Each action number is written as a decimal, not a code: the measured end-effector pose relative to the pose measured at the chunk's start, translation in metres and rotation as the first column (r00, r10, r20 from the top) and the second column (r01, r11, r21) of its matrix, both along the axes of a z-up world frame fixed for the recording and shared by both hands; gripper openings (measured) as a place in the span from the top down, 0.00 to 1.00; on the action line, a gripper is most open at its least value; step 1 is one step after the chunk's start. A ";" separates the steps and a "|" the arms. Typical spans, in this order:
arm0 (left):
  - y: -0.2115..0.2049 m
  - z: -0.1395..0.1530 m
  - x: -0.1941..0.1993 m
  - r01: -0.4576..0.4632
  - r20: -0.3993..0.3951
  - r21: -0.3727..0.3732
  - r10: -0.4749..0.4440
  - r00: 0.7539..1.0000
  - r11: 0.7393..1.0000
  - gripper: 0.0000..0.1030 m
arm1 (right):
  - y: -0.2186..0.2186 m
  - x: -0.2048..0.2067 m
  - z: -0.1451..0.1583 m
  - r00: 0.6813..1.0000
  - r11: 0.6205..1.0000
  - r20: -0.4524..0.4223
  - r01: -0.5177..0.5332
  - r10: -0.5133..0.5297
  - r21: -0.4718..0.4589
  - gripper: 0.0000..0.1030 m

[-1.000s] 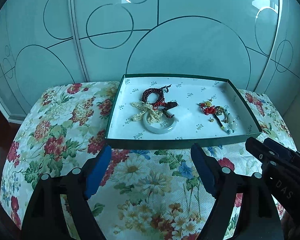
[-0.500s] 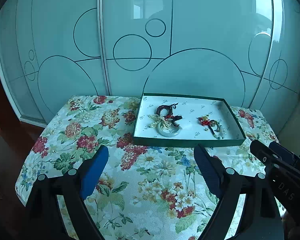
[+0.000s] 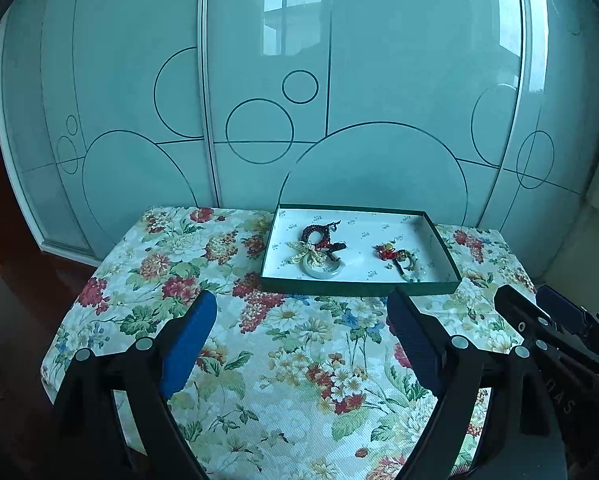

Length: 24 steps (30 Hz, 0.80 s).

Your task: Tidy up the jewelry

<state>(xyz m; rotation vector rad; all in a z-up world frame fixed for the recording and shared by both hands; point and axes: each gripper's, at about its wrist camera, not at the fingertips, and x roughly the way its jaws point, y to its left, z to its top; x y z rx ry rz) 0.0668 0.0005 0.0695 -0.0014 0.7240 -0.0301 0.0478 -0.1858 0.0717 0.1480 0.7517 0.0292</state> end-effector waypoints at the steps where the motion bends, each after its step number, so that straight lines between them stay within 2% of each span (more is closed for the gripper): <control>1: -0.001 0.000 -0.001 0.001 -0.001 0.002 -0.001 1.000 1.000 0.17 | 0.000 -0.001 0.001 1.000 1.000 0.000 0.001 -0.001 -0.001 0.44; 24: 0.003 0.007 -0.010 -0.010 0.009 -0.008 0.010 1.000 1.000 0.17 | 0.010 -0.010 0.012 1.000 1.000 0.024 -0.008 0.008 -0.009 0.42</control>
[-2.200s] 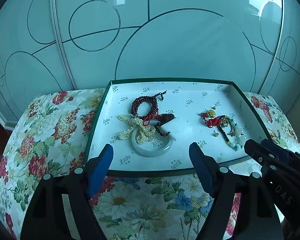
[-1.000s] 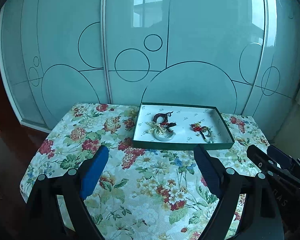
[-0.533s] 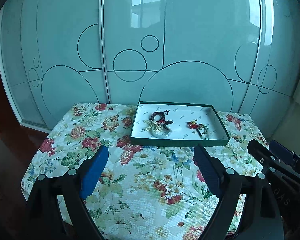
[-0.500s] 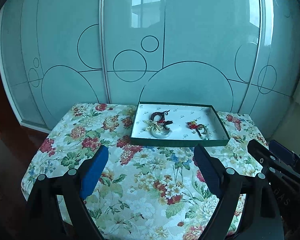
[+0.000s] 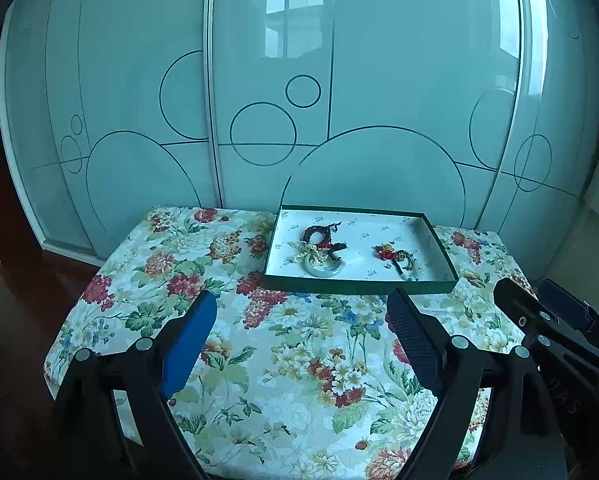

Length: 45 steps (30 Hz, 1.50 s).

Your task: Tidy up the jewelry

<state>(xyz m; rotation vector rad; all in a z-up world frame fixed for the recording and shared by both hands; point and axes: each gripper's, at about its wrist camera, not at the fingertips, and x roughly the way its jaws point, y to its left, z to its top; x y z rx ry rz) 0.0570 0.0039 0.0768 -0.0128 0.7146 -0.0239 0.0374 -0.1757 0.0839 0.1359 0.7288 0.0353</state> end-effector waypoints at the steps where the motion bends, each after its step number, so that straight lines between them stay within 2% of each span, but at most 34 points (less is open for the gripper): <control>1: 0.001 0.000 0.000 -0.001 0.000 -0.002 0.001 1.000 1.000 0.17 | 0.000 0.000 0.000 1.000 1.000 0.001 -0.001 0.001 -0.001 0.42; 36: 0.000 -0.005 0.000 -0.003 -0.013 0.006 0.004 1.000 1.000 0.17 | 0.002 -0.001 -0.001 1.000 1.000 -0.005 -0.004 0.004 -0.004 0.42; 45: 0.000 -0.011 0.002 -0.007 -0.024 -0.024 0.006 1.000 1.000 0.17 | 0.000 0.001 -0.005 1.000 1.000 -0.010 -0.007 0.007 -0.007 0.42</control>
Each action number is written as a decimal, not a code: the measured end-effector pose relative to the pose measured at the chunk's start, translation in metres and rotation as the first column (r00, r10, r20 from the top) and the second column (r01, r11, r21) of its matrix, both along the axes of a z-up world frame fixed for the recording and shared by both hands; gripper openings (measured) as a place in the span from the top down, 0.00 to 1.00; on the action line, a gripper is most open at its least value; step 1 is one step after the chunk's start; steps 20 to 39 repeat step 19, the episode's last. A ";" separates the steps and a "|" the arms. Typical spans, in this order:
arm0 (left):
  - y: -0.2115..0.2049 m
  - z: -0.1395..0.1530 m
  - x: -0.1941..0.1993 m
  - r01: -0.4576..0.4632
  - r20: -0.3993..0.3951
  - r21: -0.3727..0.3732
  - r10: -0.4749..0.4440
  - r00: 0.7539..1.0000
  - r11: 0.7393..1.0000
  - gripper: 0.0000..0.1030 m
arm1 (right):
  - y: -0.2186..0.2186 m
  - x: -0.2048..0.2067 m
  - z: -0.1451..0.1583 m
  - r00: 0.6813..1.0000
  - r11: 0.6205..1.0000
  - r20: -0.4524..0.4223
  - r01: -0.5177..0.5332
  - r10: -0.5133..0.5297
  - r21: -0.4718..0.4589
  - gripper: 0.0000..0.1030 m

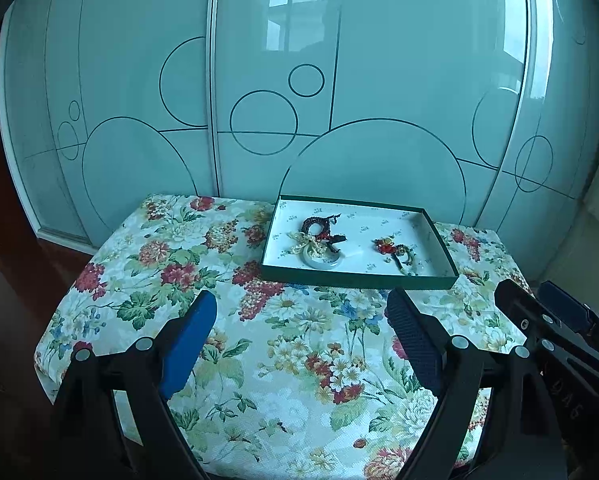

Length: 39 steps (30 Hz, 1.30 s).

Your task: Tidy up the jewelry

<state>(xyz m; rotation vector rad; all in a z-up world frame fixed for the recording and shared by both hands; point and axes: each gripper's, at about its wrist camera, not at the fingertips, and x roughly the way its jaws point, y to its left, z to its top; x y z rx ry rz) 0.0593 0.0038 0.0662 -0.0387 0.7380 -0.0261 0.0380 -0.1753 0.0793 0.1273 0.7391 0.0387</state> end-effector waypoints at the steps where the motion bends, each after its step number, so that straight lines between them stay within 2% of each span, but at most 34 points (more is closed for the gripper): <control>1: 0.000 0.000 0.000 -0.003 0.003 0.003 0.003 1.000 1.000 0.17 | 0.000 0.000 0.000 1.000 1.000 -0.001 0.000 0.000 -0.001 0.41; 11: 0.001 0.001 0.001 -0.020 0.047 0.035 0.018 0.999 0.999 0.14 | 0.001 0.003 -0.008 1.000 1.000 -0.014 -0.007 0.007 -0.001 0.41; 14: 0.003 -0.006 0.008 -0.045 0.018 0.040 0.044 0.999 0.998 0.14 | -0.001 0.005 -0.010 1.000 1.000 -0.015 -0.002 0.002 0.000 0.41; 16: 0.007 -0.011 0.012 -0.060 0.002 0.034 0.060 0.998 0.998 0.14 | -0.004 0.007 -0.012 1.000 1.000 -0.015 0.006 -0.006 -0.001 0.35; 19: 0.012 -0.023 0.021 -0.078 -0.031 0.047 0.080 0.996 0.996 0.14 | -0.012 0.012 -0.019 0.999 1.000 -0.029 0.023 -0.023 -0.003 0.35; 39: 0.012 -0.023 0.021 -0.078 -0.031 0.047 0.080 0.996 0.996 0.14 | -0.012 0.012 -0.019 0.999 1.000 -0.029 0.023 -0.023 -0.003 0.35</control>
